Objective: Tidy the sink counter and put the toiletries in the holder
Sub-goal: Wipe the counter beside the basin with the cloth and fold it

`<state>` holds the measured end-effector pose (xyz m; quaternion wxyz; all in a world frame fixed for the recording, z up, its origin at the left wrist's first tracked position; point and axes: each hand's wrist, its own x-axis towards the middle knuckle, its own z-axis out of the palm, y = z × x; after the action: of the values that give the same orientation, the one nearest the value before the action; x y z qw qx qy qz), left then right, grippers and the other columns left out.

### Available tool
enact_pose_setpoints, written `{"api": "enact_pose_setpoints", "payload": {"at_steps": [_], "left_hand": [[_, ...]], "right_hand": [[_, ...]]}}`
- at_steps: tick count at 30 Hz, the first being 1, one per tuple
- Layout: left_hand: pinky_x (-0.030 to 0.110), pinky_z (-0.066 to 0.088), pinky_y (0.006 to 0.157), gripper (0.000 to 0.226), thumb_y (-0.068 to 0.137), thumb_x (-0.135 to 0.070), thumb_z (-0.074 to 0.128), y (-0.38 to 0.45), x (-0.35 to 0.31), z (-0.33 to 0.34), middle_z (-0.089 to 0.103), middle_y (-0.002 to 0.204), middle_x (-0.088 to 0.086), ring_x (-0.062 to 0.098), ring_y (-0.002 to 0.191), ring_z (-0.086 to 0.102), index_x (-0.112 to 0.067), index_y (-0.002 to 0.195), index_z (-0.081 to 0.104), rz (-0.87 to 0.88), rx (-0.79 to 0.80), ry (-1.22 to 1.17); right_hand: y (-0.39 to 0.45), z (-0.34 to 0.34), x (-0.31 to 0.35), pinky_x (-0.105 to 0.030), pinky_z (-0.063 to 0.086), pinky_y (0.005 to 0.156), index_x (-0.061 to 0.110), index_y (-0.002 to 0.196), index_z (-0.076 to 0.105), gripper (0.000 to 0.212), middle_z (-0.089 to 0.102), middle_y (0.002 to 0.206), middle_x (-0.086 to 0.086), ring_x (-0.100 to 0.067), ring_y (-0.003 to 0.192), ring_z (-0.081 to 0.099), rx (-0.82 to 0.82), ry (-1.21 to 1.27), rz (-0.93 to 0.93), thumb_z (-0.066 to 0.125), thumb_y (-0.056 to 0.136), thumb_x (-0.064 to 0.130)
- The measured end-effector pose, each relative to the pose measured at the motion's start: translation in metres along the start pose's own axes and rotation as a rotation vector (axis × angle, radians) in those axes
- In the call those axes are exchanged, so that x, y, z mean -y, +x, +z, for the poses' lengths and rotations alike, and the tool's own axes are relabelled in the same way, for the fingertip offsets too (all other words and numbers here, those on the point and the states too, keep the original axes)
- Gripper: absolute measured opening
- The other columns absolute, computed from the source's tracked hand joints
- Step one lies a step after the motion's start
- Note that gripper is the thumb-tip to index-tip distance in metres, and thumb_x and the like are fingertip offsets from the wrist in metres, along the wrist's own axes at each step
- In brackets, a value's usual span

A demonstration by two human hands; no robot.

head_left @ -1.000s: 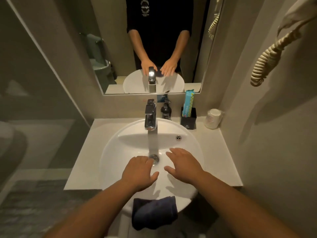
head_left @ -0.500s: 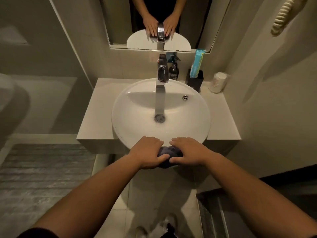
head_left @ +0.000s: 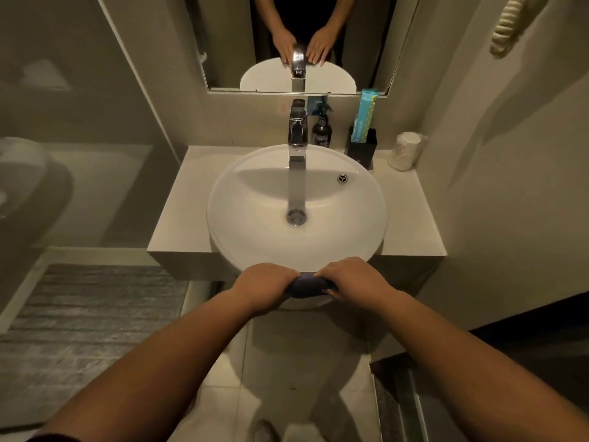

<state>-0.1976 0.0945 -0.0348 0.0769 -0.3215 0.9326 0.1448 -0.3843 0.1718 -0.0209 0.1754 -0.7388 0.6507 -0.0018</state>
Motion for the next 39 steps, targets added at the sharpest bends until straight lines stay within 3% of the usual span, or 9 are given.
{"api": "enact_pose_setpoints", "payload": {"at_steps": [5,12,15,24,30,32,34,35,39], "left_hand": [[0.028,0.045,0.076,0.015,0.088,-0.029,0.057,-0.037,-0.014,-0.037,0.067,0.098,-0.003,0.016,0.087,0.060,-0.026,0.103,0.062,-0.044,0.061,-0.165],[0.031,0.053,0.085,0.033,0.086,-0.032,0.060,-0.078,-0.002,-0.087,0.068,0.108,-0.006,0.011,0.093,0.063,-0.034,0.118,0.057,-0.160,-0.047,-0.434],[0.029,0.050,0.081,0.026,0.087,-0.034,0.059,-0.085,0.019,-0.100,0.068,0.105,-0.001,0.014,0.091,0.062,-0.027,0.112,0.060,-0.174,-0.069,-0.467],[0.026,0.046,0.072,0.011,0.087,-0.033,0.059,-0.043,0.137,-0.117,0.062,0.091,-0.003,0.016,0.084,0.059,-0.025,0.094,0.056,-0.175,-0.022,-0.568],[0.028,0.043,0.063,0.014,0.085,-0.028,0.060,0.032,0.252,-0.142,0.061,0.079,-0.003,0.018,0.076,0.057,-0.027,0.073,0.053,-0.236,0.077,-0.562],[0.029,0.043,0.063,0.015,0.086,-0.024,0.058,0.061,0.287,-0.148,0.059,0.078,-0.002,0.020,0.077,0.057,-0.027,0.072,0.051,-0.317,-0.004,-0.556],[0.034,0.047,0.068,0.004,0.088,-0.022,0.053,0.093,0.322,-0.151,0.062,0.084,0.002,0.025,0.080,0.060,-0.022,0.088,0.057,-0.426,-0.162,-0.538],[0.036,0.049,0.069,0.012,0.089,-0.022,0.050,0.110,0.338,-0.152,0.065,0.088,0.005,0.028,0.081,0.062,-0.020,0.098,0.058,-0.488,-0.256,-0.540],[0.037,0.047,0.071,0.036,0.091,-0.016,0.047,0.173,0.386,-0.156,0.068,0.108,0.016,0.038,0.093,0.063,-0.021,0.126,0.052,-0.557,-0.508,-0.328]], "right_hand": [[-0.022,-0.038,0.012,-0.023,0.039,0.078,0.027,0.117,0.058,0.027,0.068,0.111,0.001,-0.014,0.094,0.060,0.067,0.156,-0.055,0.059,0.091,0.032],[0.001,-0.092,0.045,-0.023,0.049,0.079,0.031,0.101,0.060,0.016,0.066,0.099,0.007,-0.008,0.088,0.060,0.047,0.321,-0.146,0.064,0.087,0.037],[0.027,-0.107,0.064,-0.022,0.052,0.079,0.027,0.104,0.066,0.019,0.068,0.098,0.006,-0.007,0.088,0.061,0.046,0.373,-0.184,0.066,0.086,0.034],[0.160,-0.107,0.093,-0.035,0.055,0.080,0.023,0.098,0.069,0.019,0.071,0.093,0.002,-0.014,0.087,0.065,0.079,0.484,-0.182,0.071,0.080,0.031],[0.257,-0.102,0.069,-0.038,0.056,0.084,0.023,0.093,0.070,0.010,0.072,0.091,0.004,-0.015,0.087,0.068,-0.084,0.741,0.092,0.068,0.085,0.028],[0.284,-0.096,0.048,-0.035,0.052,0.085,0.021,0.095,0.070,0.013,0.071,0.098,0.005,-0.015,0.093,0.065,-0.211,0.652,0.253,0.064,0.089,0.031],[0.308,-0.086,0.027,-0.032,0.046,0.087,0.019,0.103,0.069,0.019,0.069,0.111,0.000,-0.020,0.103,0.062,-0.313,0.532,0.389,0.060,0.090,0.029],[0.320,-0.080,0.019,-0.033,0.045,0.090,0.016,0.108,0.068,0.022,0.066,0.118,-0.003,-0.022,0.108,0.060,-0.356,0.493,0.421,0.059,0.091,0.027],[0.366,-0.055,-0.003,-0.044,0.039,0.103,0.012,0.117,0.066,0.030,0.057,0.132,-0.014,-0.033,0.123,0.050,-0.451,0.212,0.364,0.062,0.090,0.024]]}}
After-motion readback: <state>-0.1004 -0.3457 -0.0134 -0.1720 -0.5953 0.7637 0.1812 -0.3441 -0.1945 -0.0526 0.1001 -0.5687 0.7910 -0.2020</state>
